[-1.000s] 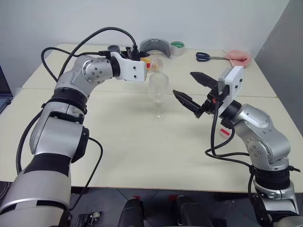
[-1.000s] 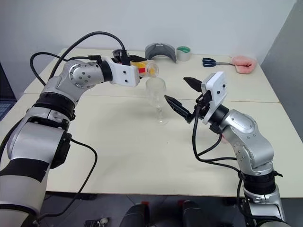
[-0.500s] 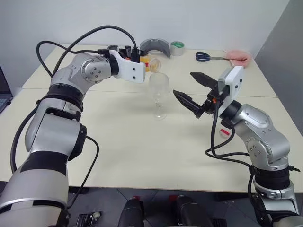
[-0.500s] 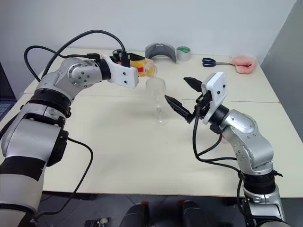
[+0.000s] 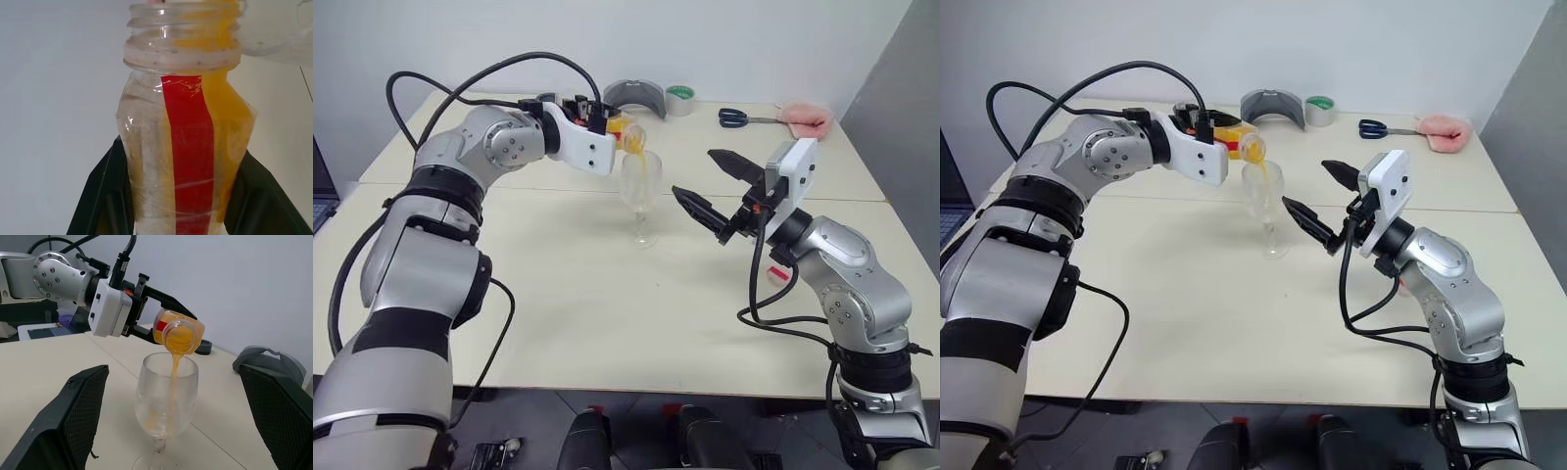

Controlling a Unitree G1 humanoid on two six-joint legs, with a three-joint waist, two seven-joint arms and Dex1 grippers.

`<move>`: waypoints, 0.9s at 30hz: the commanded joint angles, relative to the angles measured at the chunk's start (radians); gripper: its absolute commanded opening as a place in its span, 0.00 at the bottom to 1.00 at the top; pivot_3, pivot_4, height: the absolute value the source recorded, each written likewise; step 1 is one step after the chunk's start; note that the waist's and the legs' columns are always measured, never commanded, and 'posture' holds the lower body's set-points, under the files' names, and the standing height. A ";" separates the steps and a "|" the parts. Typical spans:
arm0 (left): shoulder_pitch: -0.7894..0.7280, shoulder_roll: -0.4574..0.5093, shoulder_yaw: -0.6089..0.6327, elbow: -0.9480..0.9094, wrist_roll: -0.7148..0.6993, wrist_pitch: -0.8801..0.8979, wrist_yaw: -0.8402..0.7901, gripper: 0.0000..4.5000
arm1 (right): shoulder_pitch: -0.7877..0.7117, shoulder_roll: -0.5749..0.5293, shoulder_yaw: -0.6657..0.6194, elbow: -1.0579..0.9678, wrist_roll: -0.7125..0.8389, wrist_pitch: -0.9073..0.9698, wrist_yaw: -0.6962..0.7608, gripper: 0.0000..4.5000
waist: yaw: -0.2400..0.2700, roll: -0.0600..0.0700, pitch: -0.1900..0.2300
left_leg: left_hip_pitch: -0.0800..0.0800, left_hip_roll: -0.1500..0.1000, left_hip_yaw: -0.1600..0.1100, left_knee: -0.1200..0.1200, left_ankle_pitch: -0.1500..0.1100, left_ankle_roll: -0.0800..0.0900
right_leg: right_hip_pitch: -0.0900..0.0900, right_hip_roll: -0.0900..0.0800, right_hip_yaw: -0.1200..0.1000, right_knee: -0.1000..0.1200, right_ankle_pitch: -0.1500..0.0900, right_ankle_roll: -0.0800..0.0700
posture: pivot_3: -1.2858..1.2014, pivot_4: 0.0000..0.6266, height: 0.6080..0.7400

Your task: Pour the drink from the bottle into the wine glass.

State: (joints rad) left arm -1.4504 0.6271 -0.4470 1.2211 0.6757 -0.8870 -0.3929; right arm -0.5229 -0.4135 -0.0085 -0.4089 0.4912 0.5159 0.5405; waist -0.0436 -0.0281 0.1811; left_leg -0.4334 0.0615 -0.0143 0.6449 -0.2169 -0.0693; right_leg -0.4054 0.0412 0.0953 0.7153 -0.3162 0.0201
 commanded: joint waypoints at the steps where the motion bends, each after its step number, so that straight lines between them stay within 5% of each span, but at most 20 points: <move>1: -0.056 0.022 0.000 -0.014 0.006 -0.021 0.041 0.39 | -0.009 0.005 -0.012 -0.025 -0.001 -0.022 -0.005 1.00 | 0.000 0.000 0.000 | 0.000 0.000 0.000 0.000 0.000 0.000 | 0.000 0.000 0.000 0.000 0.000 0.000 | 0.52 0.24 1.00; 27: -0.085 0.034 -0.035 -0.004 0.047 -0.039 0.078 0.39 | 0.007 0.001 -0.016 -0.038 0.006 -0.017 -0.005 1.00 | 0.000 0.000 0.000 | 0.000 0.000 0.000 0.000 0.000 0.000 | 0.000 0.000 0.000 0.001 0.000 0.000 | 0.52 0.24 1.00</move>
State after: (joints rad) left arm -1.4884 0.6397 -0.4901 1.2238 0.7269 -0.9232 -0.3379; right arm -0.5185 -0.4104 -0.0081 -0.4099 0.4920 0.5158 0.5374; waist -0.0437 -0.0280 0.1811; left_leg -0.4333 0.0614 -0.0142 0.6451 -0.2168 -0.0693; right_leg -0.4054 0.0410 0.0953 0.7158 -0.3162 0.0200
